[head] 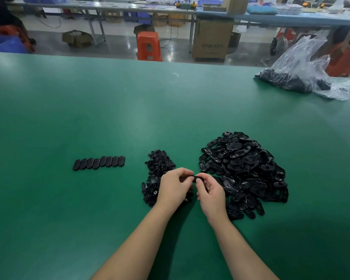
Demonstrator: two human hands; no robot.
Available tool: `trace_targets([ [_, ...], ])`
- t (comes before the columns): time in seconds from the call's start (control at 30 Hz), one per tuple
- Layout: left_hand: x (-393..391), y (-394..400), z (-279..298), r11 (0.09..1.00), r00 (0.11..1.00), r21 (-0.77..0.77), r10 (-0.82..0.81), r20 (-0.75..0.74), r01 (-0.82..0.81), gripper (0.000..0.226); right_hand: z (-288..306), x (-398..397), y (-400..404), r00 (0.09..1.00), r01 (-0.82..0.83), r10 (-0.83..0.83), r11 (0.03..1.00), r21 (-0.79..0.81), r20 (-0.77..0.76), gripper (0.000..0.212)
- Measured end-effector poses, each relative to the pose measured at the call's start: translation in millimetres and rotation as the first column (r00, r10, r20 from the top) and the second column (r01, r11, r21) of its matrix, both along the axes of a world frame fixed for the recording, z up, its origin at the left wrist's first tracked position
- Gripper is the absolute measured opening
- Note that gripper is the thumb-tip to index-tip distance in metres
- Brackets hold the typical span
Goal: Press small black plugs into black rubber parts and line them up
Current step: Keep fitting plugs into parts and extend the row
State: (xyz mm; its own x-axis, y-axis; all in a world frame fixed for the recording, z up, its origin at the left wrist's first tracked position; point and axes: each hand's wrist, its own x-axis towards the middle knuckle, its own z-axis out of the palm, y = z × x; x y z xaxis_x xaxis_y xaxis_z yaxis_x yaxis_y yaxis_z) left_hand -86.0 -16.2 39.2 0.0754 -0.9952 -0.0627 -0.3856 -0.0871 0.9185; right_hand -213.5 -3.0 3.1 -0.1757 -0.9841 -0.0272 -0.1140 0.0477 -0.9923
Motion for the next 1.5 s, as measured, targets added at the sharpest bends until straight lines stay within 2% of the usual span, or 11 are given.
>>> trace_targets([
  [0.4, 1.0, -1.0, 4.7, 0.991, 0.994, 0.121, -0.044, -0.100, 0.056, 0.013, -1.5, 0.4, -0.6, 1.000, -0.013, 0.012, 1.000, -0.005, -0.020, 0.017],
  [0.6, 2.1, -2.4, 5.5, 0.989, 0.994, 0.127, -0.065, -0.083, 0.075, 0.011, -3.6, -0.5, -0.9, 0.999, -0.020, 0.020, 1.000, -0.007, -0.030, 0.016],
  [0.97, -2.7, 0.0, 6.6, 0.995, 0.999, 0.102, -0.006, 0.037, 0.002, 0.009, -4.1, 0.9, -1.1, 0.998, -0.026, 0.024, 0.999, -0.020, -0.060, 0.020],
  [1.1, -5.1, 1.8, 6.6, 0.996, 0.999, 0.091, 0.010, 0.047, -0.014, 0.006, -5.1, 0.8, -0.1, 0.998, -0.017, 0.015, 1.000, -0.026, -0.068, 0.013],
  [1.3, -6.3, 4.6, 8.7, 0.998, 0.998, 0.066, 0.013, 0.065, -0.018, 0.005, -3.7, 0.7, 0.8, 0.995, -0.019, 0.015, 0.999, -0.043, -0.100, 0.015],
  [1.5, -11.5, 2.5, 7.9, 0.996, 0.969, -0.037, -0.073, 0.235, 0.084, 0.018, -2.7, 2.6, -0.7, 0.993, 0.057, -0.063, 0.996, -0.065, -0.100, 0.020],
])
